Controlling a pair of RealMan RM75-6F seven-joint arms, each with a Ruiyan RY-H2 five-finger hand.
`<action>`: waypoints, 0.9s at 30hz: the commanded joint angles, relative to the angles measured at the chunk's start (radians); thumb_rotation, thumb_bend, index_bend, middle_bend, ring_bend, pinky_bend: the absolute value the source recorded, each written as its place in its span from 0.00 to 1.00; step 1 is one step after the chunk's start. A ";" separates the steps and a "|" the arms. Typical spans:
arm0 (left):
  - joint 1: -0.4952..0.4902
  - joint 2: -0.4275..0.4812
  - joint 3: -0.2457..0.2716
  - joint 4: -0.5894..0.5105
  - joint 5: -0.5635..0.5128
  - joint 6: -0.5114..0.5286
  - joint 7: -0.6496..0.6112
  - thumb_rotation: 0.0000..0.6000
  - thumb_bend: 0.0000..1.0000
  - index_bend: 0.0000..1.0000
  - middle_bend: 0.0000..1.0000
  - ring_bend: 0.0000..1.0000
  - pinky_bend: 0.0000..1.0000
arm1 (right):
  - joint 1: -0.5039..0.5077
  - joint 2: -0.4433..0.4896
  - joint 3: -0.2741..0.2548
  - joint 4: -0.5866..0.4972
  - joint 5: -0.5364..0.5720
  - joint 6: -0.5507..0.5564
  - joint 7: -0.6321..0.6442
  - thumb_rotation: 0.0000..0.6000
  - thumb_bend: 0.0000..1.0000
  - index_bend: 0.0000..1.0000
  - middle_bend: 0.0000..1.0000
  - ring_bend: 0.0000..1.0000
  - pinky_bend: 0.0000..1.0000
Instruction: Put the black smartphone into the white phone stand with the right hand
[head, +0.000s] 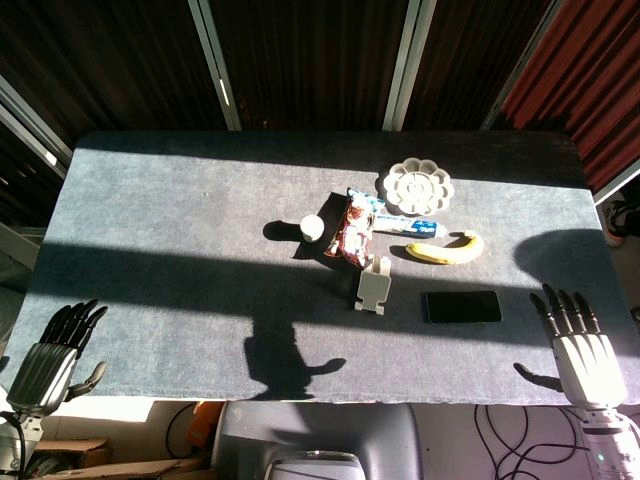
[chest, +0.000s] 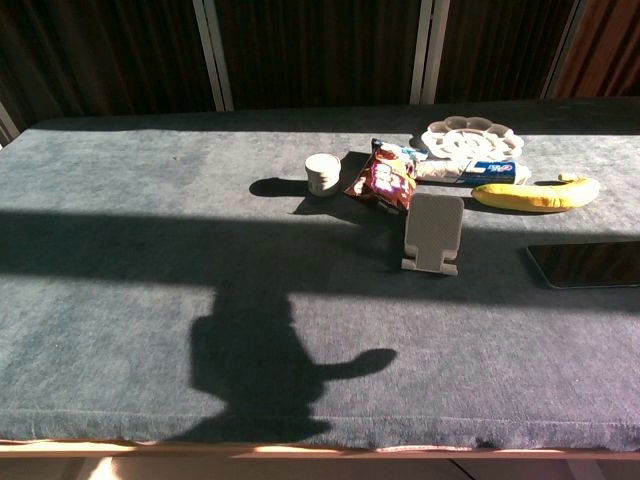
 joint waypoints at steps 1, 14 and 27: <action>-0.003 0.000 -0.001 0.000 -0.001 -0.003 0.000 1.00 0.35 0.00 0.00 0.00 0.06 | -0.001 0.000 0.002 0.001 0.006 -0.001 0.002 1.00 0.17 0.00 0.00 0.00 0.00; -0.001 0.016 0.002 0.012 0.010 0.010 -0.054 1.00 0.35 0.00 0.00 0.00 0.06 | 0.172 -0.019 0.073 0.094 0.176 -0.338 0.035 1.00 0.17 0.00 0.00 0.00 0.00; -0.002 0.009 -0.001 0.007 0.001 0.004 -0.033 1.00 0.36 0.00 0.00 0.00 0.06 | 0.395 -0.179 0.039 0.417 0.103 -0.631 0.230 1.00 0.17 0.32 0.21 0.02 0.08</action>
